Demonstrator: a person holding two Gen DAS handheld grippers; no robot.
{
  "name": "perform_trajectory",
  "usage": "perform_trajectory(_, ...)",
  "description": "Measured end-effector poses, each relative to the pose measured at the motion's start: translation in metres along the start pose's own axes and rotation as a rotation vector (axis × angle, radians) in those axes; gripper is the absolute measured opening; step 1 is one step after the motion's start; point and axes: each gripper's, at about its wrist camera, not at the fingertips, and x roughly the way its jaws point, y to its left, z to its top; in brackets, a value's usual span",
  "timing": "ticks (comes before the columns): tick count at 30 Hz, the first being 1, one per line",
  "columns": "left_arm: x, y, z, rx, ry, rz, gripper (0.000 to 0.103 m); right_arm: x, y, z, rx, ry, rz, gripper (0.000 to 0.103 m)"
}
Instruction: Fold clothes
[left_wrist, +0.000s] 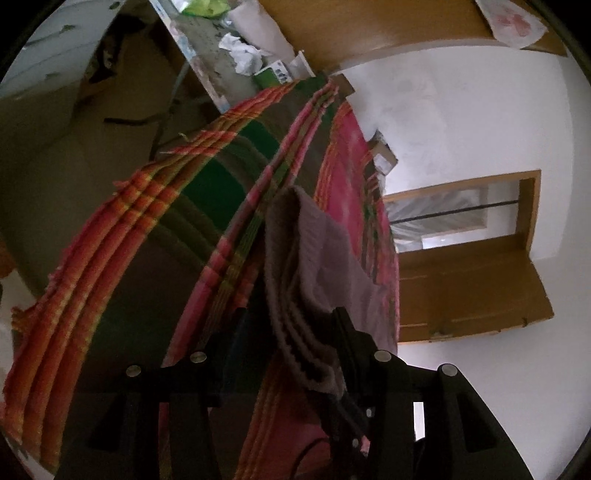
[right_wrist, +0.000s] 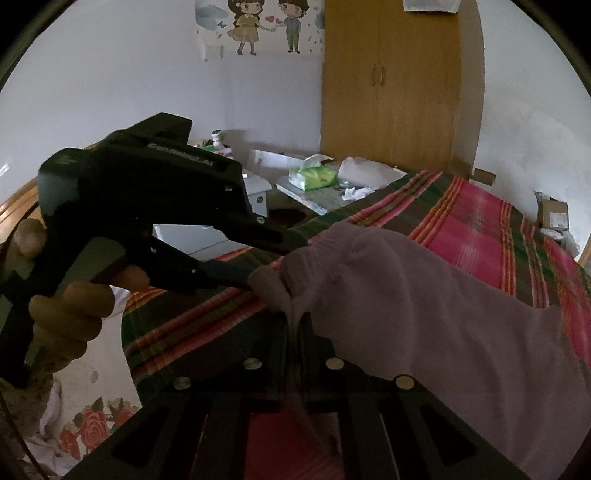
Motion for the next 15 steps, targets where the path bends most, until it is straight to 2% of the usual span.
perform_trajectory(3,0.003,0.003,0.004,-0.04,0.012,-0.051,0.046,0.0,-0.001,0.0,0.004,-0.009,0.008,0.005)
perform_trajectory(7,0.004,0.01,0.009,-0.092,0.013,-0.043,0.046,0.002,0.001,-0.001,-0.01,-0.007,0.006,0.005)
perform_trajectory(10,0.005,0.009,0.011,-0.089,0.013,-0.038,0.046,0.001,0.002,-0.001,-0.017,-0.014,0.003,0.005)
perform_trajectory(15,0.017,0.0,0.014,-0.063,0.061,-0.027,0.046,-0.002,0.002,-0.001,-0.021,-0.035,0.018,0.005)
